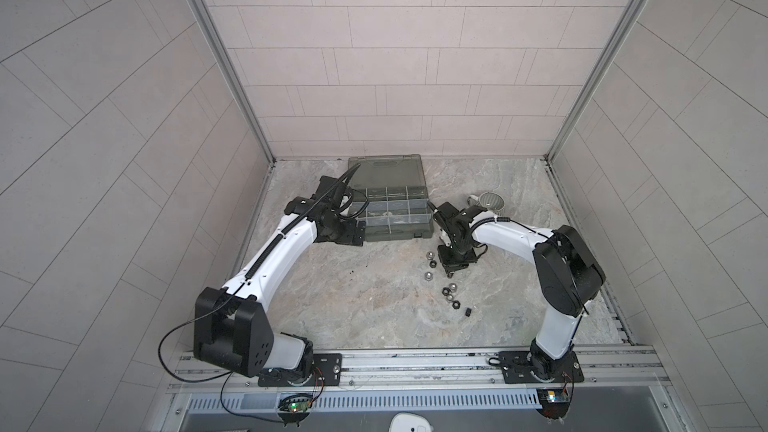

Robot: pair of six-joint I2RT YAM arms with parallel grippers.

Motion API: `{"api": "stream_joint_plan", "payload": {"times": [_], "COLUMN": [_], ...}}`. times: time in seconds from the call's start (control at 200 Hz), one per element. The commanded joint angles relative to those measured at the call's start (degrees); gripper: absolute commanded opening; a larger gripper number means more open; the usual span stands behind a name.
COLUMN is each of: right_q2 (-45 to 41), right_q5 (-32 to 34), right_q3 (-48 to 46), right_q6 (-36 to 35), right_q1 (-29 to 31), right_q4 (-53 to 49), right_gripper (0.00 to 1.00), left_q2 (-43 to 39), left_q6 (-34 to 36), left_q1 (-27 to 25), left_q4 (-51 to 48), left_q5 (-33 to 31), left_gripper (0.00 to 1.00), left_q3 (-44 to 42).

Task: Sort the screws and nuts into containers
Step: 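Carry the wing nut with the right gripper over the box compartment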

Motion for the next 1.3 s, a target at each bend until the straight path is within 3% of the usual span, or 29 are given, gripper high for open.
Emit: {"api": "stream_joint_plan", "payload": {"times": [0.0, 0.175, 0.345, 0.595, 0.786, 1.106, 1.296], "right_q2": [-0.99, 2.81, 10.38, 24.41, 33.28, 37.72, 39.37], "right_q5": [1.50, 0.13, -2.79, -5.88, -8.58, -17.84, -18.78], "right_q3": [5.54, 15.20, 27.01, 50.44, 64.89, 66.26, 65.70], "right_q6": [-1.62, -2.62, -2.65, -3.32, -3.32, 0.97, 2.76], "right_q1": [0.26, 1.10, 2.61, 4.43, 4.40, 4.54, 5.37], "right_q4": [-4.87, -6.83, -7.39, -10.14, -10.73, 7.05, 19.06], "right_gripper": [0.08, 0.09, 0.09, 0.10, 0.10, 0.12, 0.14], "left_q2": [-0.89, -3.55, -7.44, -14.40, -11.92, -8.82, -8.73], "left_q6": [0.31, -0.11, -0.88, -5.38, -5.40, -5.02, -5.62], "left_q1": [-0.05, 0.15, 0.14, 0.77, 2.99, 4.10, 4.15], "left_q4": [-0.94, -0.83, -0.10, 5.26, 6.93, 7.15, 7.65], "left_q5": [-1.26, -0.43, 4.76, -2.32, -2.90, -0.18, 1.31], "left_gripper": [1.00, 1.00, 1.00, 1.00, 1.00, 1.00, 1.00], "left_q3": [1.38, 0.20, -2.48, -8.01, -4.56, -1.62, -2.39]}}
